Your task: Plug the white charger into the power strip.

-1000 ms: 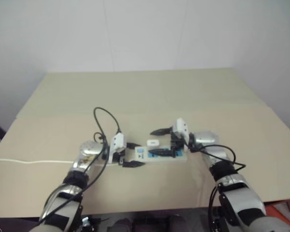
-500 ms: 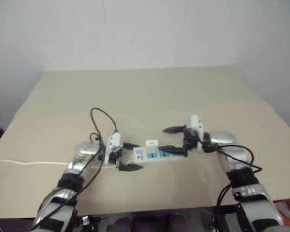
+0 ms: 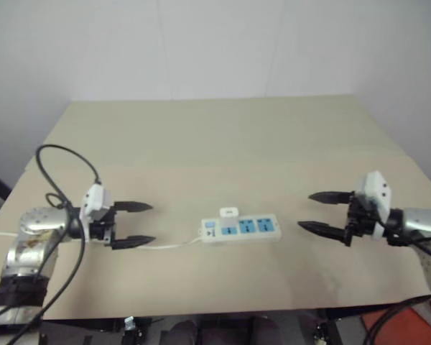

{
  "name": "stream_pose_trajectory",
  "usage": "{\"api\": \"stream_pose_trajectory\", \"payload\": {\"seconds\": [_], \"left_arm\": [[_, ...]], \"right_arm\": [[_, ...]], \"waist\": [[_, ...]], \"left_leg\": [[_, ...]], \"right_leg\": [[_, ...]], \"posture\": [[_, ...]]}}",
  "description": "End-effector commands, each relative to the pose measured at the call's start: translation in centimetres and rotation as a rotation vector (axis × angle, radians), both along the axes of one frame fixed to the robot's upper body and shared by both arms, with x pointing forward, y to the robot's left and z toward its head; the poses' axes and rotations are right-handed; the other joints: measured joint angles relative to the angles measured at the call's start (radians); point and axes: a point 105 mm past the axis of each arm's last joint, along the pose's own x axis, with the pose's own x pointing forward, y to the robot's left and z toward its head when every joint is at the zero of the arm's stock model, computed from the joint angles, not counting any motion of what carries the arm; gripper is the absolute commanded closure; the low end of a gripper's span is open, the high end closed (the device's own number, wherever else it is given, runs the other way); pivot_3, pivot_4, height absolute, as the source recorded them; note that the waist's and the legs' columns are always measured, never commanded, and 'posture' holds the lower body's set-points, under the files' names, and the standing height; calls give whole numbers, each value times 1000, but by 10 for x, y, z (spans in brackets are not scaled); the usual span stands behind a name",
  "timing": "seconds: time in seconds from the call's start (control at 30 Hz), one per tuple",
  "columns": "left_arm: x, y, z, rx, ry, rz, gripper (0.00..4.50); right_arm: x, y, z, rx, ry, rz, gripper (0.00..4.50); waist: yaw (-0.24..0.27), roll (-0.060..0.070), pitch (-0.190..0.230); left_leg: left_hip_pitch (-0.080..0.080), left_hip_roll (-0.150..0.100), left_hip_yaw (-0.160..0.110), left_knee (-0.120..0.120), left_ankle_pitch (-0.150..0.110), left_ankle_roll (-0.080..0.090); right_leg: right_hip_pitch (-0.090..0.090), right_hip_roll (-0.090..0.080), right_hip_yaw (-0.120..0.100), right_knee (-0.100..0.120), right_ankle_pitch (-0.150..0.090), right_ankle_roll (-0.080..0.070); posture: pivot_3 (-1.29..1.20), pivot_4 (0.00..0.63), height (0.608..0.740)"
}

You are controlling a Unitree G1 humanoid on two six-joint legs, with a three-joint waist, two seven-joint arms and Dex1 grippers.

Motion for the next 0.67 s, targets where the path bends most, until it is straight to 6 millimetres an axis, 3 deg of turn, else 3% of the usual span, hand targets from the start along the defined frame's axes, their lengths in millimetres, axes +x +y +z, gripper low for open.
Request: {"api": "stream_pose_trajectory", "payload": {"seconds": [0.03,0.3,0.67], "left_arm": [[2,7,6,8,-43,29,17],[3,-8,6,-21,-46,11,17],[5,-6,10,-18,-53,23,17]], "right_arm": [[-7,-2,18,-15,-88,22,0],[-8,-9,14,-80,-109,-32,0],[-16,-18,9,-145,-66,-75,0]], "waist": [[-2,0,0],[-1,0,0],[2,0,0]], "left_leg": [[0,0,0,0,0,0],[0,0,1,0,0,0],[0,0,1,0,0,0]], "right_leg": [[0,0,0,0,0,0],[0,-1,0,0,0,0],[0,-1,0,0,0,0]], "posture": [[0,150,740],[0,150,740],[0,150,740]]}}
